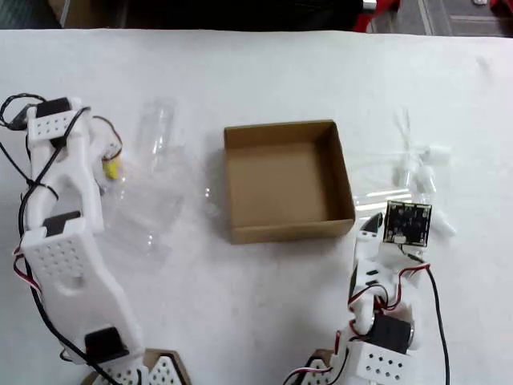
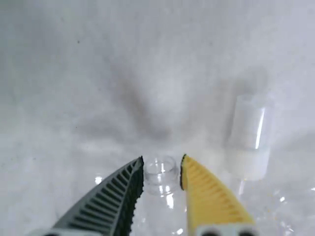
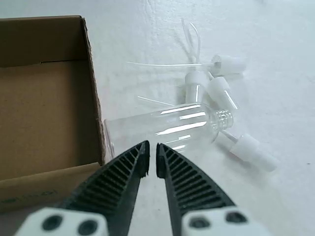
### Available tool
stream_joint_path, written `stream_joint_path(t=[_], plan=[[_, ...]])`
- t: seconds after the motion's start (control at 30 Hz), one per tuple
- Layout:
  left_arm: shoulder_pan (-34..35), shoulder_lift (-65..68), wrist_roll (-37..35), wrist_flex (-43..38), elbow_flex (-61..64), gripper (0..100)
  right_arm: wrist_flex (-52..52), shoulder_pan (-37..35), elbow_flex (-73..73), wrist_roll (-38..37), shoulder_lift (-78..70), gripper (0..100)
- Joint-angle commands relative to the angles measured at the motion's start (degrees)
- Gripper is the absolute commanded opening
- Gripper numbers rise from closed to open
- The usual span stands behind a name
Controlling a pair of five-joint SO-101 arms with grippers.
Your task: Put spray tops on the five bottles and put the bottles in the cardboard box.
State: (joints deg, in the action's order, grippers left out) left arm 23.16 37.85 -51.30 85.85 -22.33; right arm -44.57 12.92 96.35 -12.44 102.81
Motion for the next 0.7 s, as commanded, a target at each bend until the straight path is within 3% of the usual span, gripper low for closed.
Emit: stream_joint_path(t=[0.0,0.27,0.57,0.67], plan=[[0.48,-1.36,-0.88,-0.62,-3.08,6,-0.22,-0.48,0.53,-0.53,0.22,1.5],[0.13,-2.68,-0.62,0.18,-4.84,7,-0.22,-0.48,0.53,-0.53,0.22,1.5],[0.13,-6.20,-0.44,13.63,-20.22,7,-0.22,-0.48,0.53,-0.53,0.22,1.5],[0.13,-6.37,0.35,14.86,-23.82,2,-0.22,-0.48,0.53,-0.53,0.22,1.5]])
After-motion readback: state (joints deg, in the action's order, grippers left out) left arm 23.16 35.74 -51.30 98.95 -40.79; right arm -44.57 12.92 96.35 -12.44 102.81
